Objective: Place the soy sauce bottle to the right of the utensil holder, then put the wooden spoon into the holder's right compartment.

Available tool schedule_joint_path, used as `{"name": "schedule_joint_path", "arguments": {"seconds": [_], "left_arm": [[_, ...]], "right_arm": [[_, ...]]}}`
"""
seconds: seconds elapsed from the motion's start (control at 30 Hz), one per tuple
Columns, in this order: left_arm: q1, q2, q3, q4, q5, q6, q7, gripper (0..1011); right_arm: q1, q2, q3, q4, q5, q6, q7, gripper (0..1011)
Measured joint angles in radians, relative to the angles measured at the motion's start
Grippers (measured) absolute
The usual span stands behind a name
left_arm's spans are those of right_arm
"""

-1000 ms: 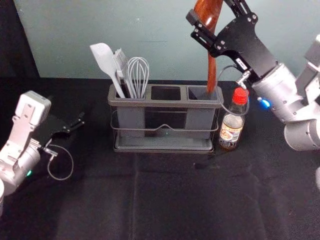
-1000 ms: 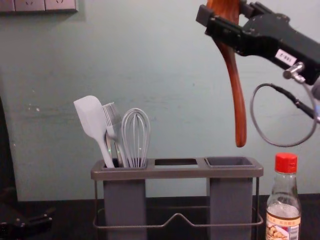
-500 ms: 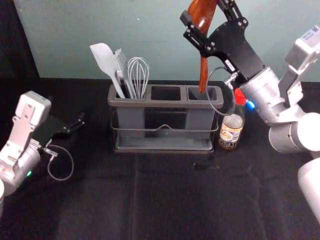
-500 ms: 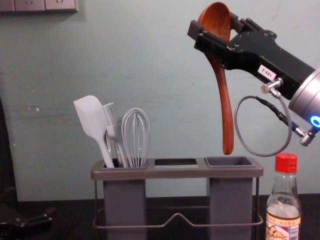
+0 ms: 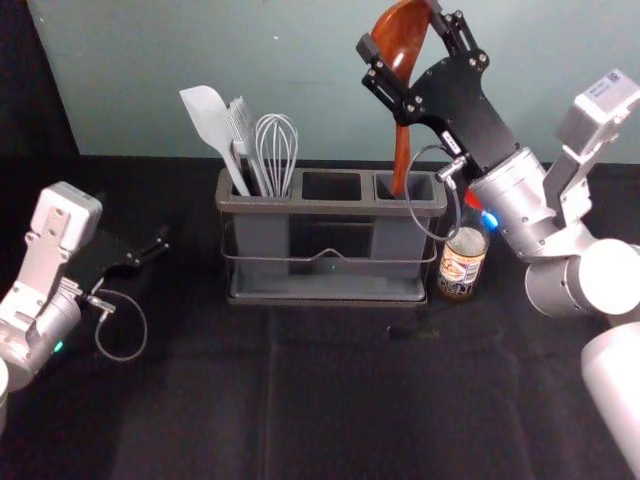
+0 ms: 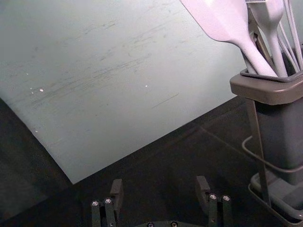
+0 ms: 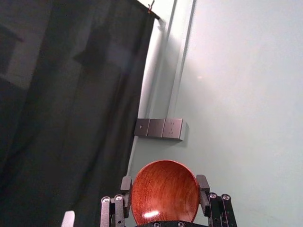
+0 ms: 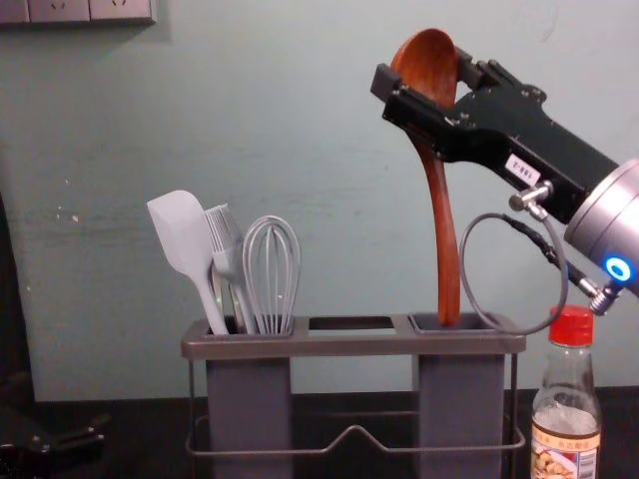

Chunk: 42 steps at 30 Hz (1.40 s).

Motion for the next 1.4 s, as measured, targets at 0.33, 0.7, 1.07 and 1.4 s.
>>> {"name": "schedule_joint_path", "arguments": {"seconds": [0.33,0.7,1.07,1.4], "left_arm": [[0.000,0.000,0.000,0.000,0.000,0.000,0.000,1005],[0.000,0.000,0.000,0.000,0.000,0.000,0.000,1005],[0.000,0.000,0.000,0.000,0.000,0.000,0.000,1005],[0.000,0.000,0.000,0.000,0.000,0.000,0.000,1005]], "right_arm": [[-0.014,-0.013,0.011,0.020,-0.016,-0.015,-0.013,840],[-0.036,-0.022,0.018,0.037,-0.036,-0.028,-0.021,840],[-0.050,-0.033,0.021,0.062,-0.050,-0.042,-0.027,840],[-0.062,-0.036,0.024,0.078,-0.059,-0.048,-0.029,840]]}}
